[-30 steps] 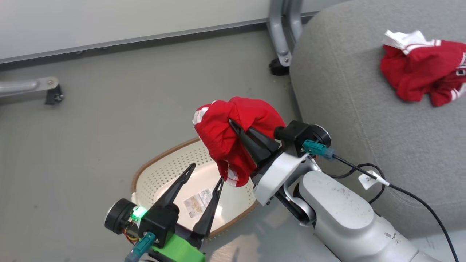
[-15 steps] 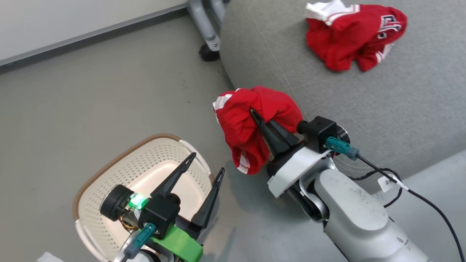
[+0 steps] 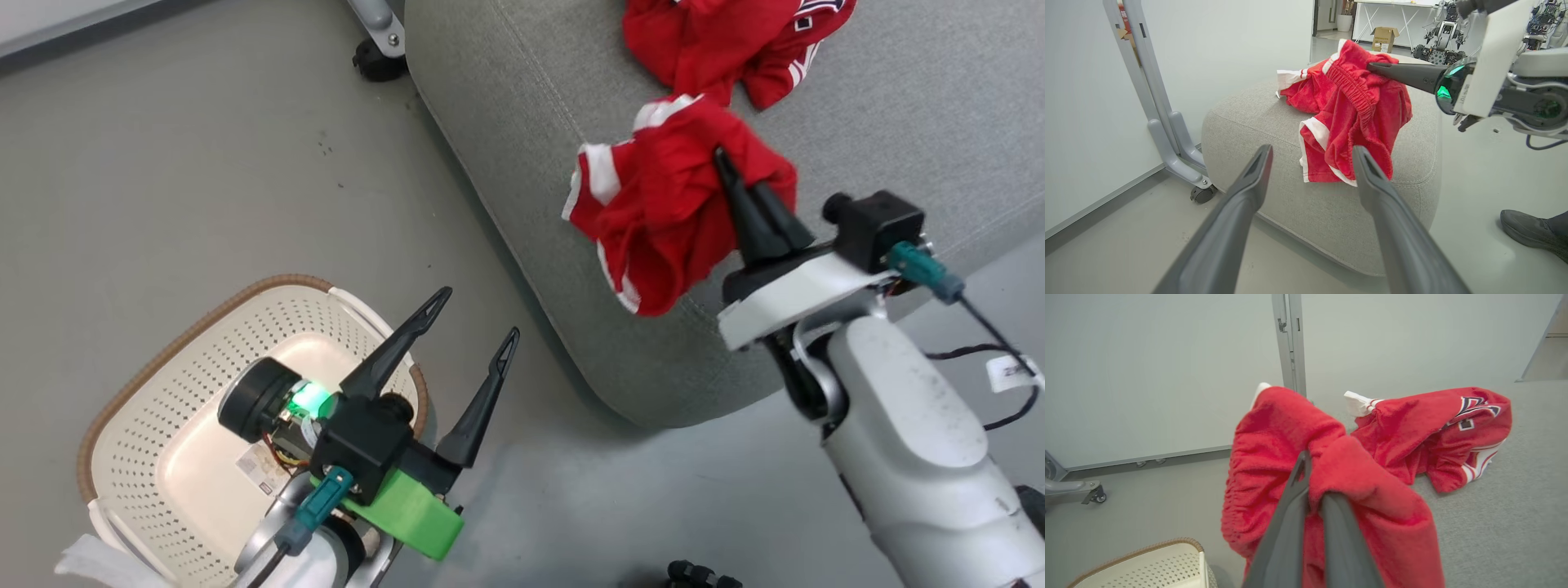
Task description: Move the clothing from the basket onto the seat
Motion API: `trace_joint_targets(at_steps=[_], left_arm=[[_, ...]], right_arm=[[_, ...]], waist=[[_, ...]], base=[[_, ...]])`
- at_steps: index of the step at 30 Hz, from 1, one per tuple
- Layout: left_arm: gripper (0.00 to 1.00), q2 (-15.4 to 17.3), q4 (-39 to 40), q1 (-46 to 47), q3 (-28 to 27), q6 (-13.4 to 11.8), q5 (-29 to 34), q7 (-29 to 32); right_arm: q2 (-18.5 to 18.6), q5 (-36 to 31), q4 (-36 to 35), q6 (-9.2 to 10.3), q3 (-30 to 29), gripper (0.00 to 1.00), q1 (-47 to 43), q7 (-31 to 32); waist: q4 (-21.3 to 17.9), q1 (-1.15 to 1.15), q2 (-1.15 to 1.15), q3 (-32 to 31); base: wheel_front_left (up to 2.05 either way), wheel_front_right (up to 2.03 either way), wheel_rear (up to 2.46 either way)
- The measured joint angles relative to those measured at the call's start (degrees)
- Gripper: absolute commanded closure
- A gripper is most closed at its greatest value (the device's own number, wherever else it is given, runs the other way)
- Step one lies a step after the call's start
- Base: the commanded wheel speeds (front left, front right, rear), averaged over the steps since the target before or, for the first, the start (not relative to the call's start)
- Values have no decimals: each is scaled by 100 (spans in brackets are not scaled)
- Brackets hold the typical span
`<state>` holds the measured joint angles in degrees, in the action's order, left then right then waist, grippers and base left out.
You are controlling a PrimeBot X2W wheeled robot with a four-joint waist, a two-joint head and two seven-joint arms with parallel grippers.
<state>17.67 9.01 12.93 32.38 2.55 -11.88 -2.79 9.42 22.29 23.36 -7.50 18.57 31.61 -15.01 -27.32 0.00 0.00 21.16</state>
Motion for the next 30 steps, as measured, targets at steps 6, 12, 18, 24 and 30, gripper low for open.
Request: trace_joint_targets(at_steps=[6,12,18,24,30], left_arm=[[0,54,175,398,105,115,147,122],[0,142,324,763,157,201,253,221],[0,167,387,1042,240,250,330,268],[0,187,349,1117,277,256,346,261],[0,146,171,1105,308,235,291,91]], right_arm=[[379,-257,76,0,-1117,100,474,-1],[634,-606,486,0,-2151,100,867,-2],[493,-870,1193,0,-2885,100,1188,-3],[268,-1115,1649,-1,-3431,0,1366,-3],[43,-1190,1499,0,-3662,0,1115,-3]], waist=[[143,0,0,381],[395,0,0,812],[658,-1,0,1266],[891,-1,0,1604],[1060,-1,0,1634]], base=[[0,0,0],[0,0,0],[0,0,0],[0,0,0],[0,0,0]])
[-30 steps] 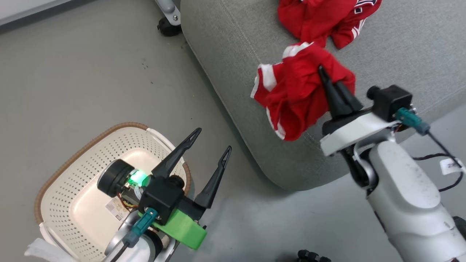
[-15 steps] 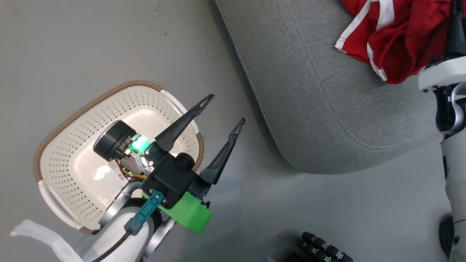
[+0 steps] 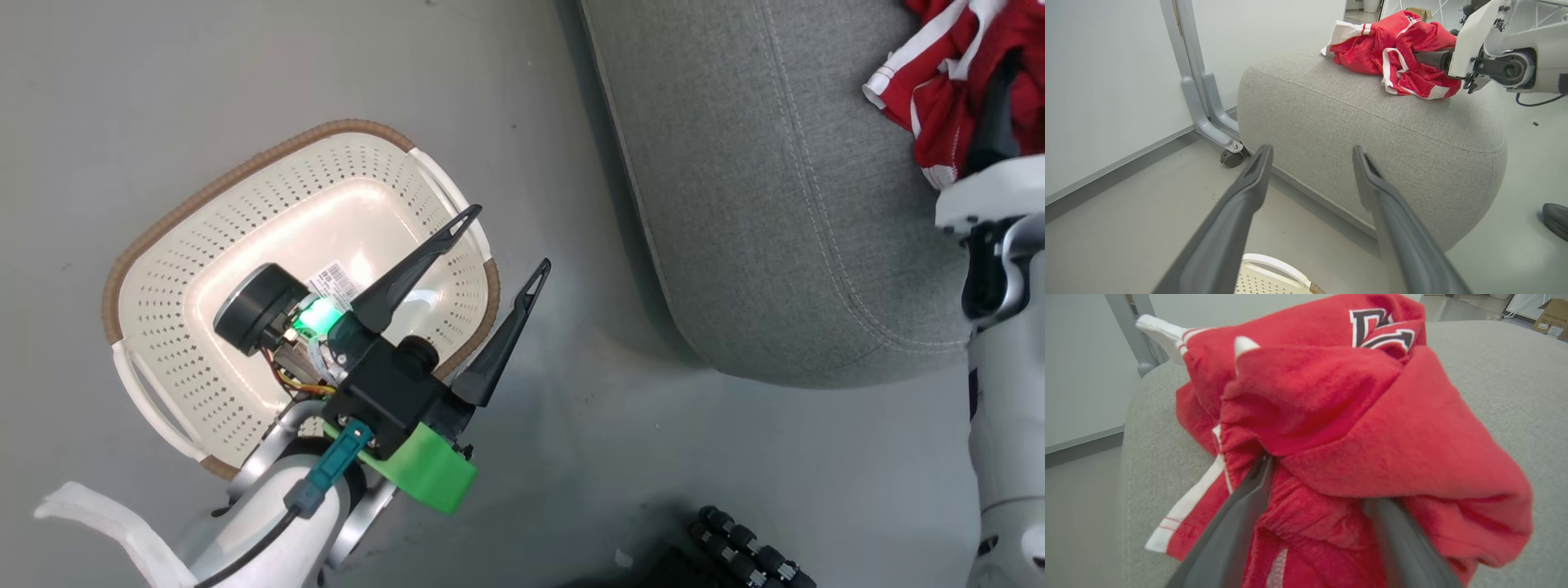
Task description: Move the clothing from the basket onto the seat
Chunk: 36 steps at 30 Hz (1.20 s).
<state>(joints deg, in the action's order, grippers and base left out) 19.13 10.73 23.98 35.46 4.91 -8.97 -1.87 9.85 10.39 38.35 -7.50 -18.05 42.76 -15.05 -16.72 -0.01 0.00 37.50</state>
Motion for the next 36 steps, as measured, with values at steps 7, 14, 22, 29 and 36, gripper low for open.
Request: trace_joint_targets(at_steps=[7,14,22,29,36], left_arm=[[0,-146,-231,-124,18,-100,-124,-299],[0,-235,-494,-302,-101,-328,-243,-648],[0,-421,-816,-582,-417,-700,-499,-1070],[0,-556,-985,-719,-889,-1003,-656,-1282],[0,-646,-1016,-975,-1629,-1361,-800,-1308]], right_arm=[[-267,136,-539,-1,-44,0,-843,0],[-438,151,-1226,-1,190,0,-1624,0],[-592,-77,-2221,-1,748,0,-2334,0],[-661,-191,-2870,0,1193,0,-2780,1],[-697,-309,-3474,-1,1553,0,-3142,145]], waist=[[24,0,0,-341],[88,1,0,-756],[295,1,0,-1230],[709,1,0,-1560],[1171,1,0,-1825]], base=[[0,0,0],[0,0,0],[0,0,0],[0,0,0],[0,0,0]])
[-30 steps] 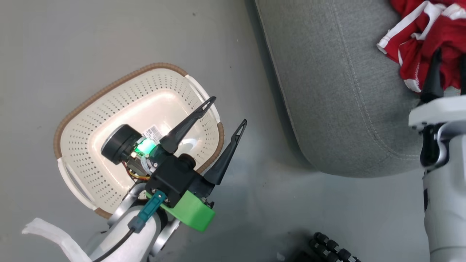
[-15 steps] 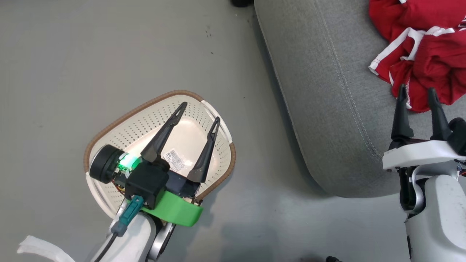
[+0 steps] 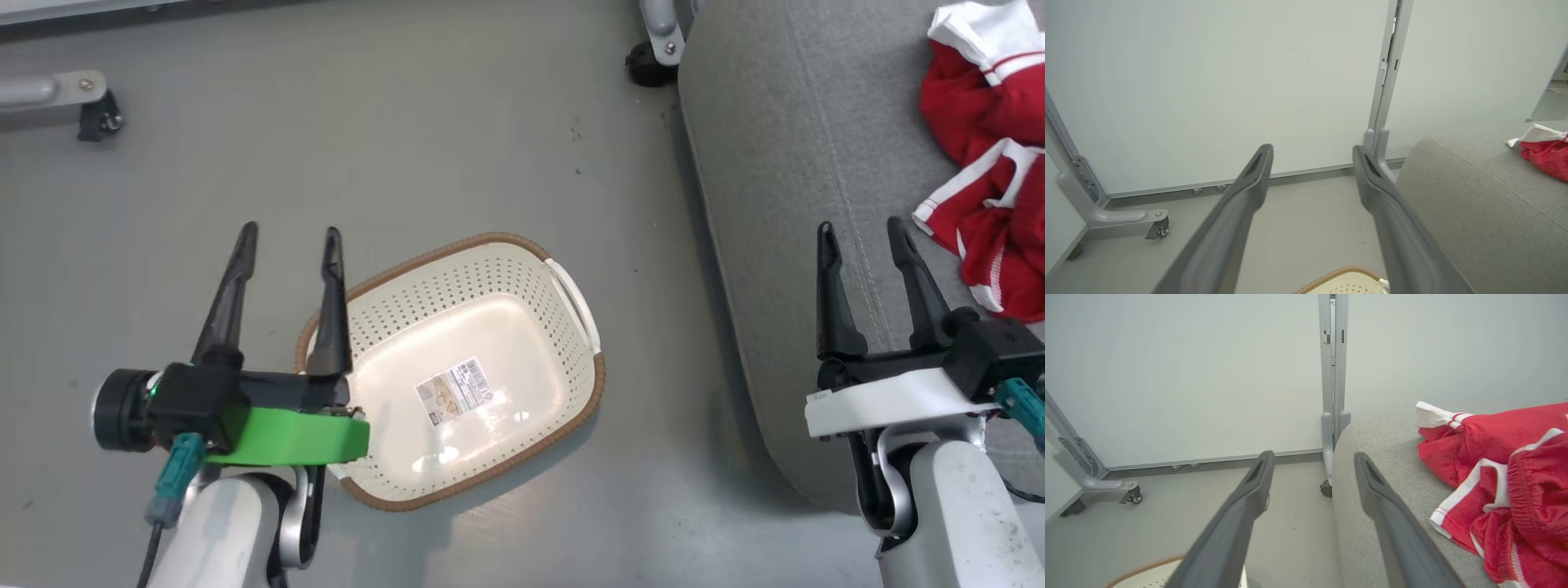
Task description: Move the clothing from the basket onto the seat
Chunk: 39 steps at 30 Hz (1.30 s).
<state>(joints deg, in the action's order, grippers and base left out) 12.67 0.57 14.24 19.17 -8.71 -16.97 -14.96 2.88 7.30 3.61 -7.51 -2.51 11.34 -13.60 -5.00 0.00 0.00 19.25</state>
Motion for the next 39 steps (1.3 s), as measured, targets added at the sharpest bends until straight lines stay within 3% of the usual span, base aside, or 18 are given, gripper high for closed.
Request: trace_joint_targets(at_steps=[7,13,26,39], left_arm=[[0,-247,64,-460,-650,-110,109,-8],[0,-452,24,-892,-912,67,318,-8],[0,-659,-302,-1478,-1170,420,658,-9],[0,-779,-634,-1641,-1329,569,812,-18]], right_arm=[[-5,-87,-385,0,113,0,-397,253],[-5,-90,-531,1,212,0,-681,422],[-5,-88,-698,1,389,0,-1179,631],[-7,-86,-768,1,424,0,-1468,766]], waist=[[335,0,0,-290],[455,0,0,-589],[409,0,0,-1167],[318,0,0,-1444]], base=[[0,0,0],[0,0,0],[0,0,0],[0,0,0]])
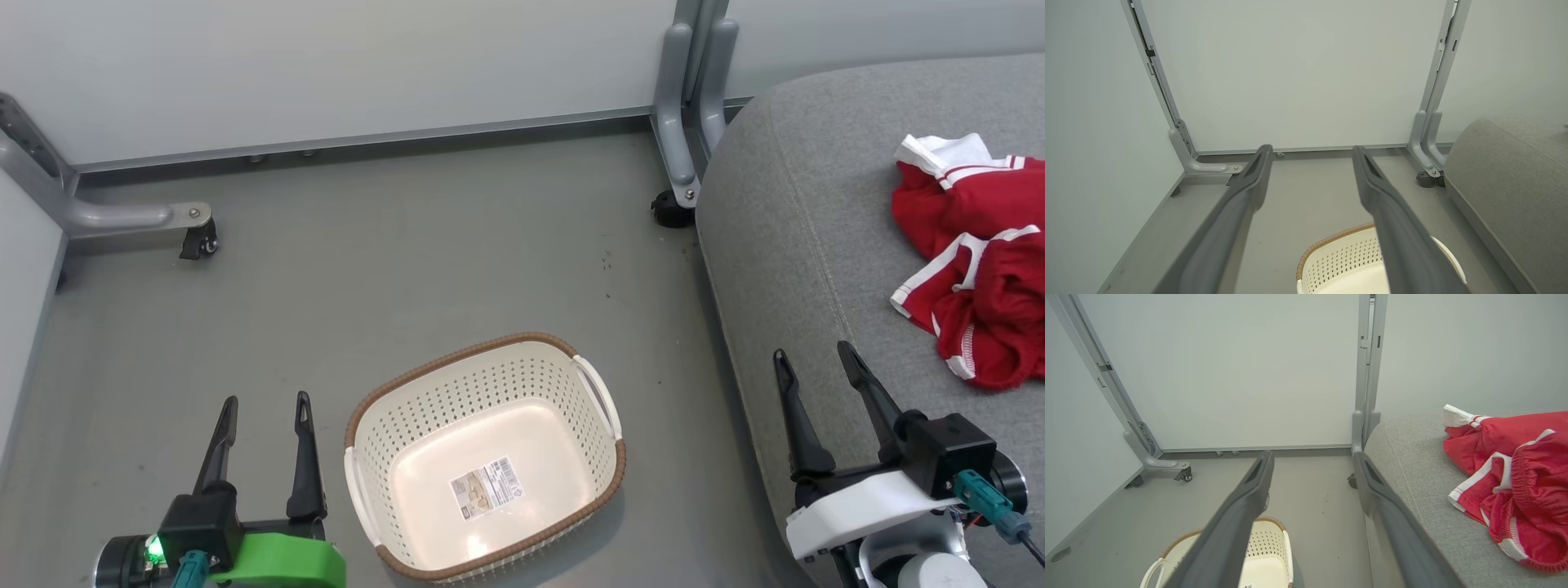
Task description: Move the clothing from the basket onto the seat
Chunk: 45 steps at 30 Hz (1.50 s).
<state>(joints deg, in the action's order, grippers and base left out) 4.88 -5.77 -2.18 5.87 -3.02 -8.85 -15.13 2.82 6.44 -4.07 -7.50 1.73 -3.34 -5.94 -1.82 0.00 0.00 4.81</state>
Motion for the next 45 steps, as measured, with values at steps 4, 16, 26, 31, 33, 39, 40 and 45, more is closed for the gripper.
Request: trace_joint_targets(at_steps=[4,16,26,31,33,39,40,45], left_arm=[[0,-19,-64,-5,-36,49,26,1],[0,-69,-200,-8,-121,125,100,0],[100,-88,-398,-9,-158,152,-77,57],[100,-91,-427,-7,-221,207,-668,223],[100,-91,-439,-4,-241,236,-899,276],[100,-97,-488,21,-334,305,-1543,430],[100,-98,-494,27,-349,309,-1634,457],[100,-104,-524,77,-403,364,-2111,583]], right_arm=[[0,5,0,0,13,0,0,32],[0,7,3,0,41,0,1,37],[-21,233,167,0,79,100,-27,37],[12,895,283,0,68,100,-22,87],[24,1128,335,0,64,100,-10,100],[76,1829,477,0,55,100,26,153],[82,1923,497,0,53,100,36,159],[120,2453,587,0,40,100,135,190]], waist=[[-4,0,0,-15],[-20,0,0,-5],[-7,0,0,-8],[2,0,0,-28],[4,0,0,-35],[13,0,0,-58],[14,0,0,-61],[22,0,0,-80]], base=[[0,0,0],[0,0,0],[0,0,0],[0,0,0],[0,0,0],[0,0,0],[0,0,0],[0,0,0]])
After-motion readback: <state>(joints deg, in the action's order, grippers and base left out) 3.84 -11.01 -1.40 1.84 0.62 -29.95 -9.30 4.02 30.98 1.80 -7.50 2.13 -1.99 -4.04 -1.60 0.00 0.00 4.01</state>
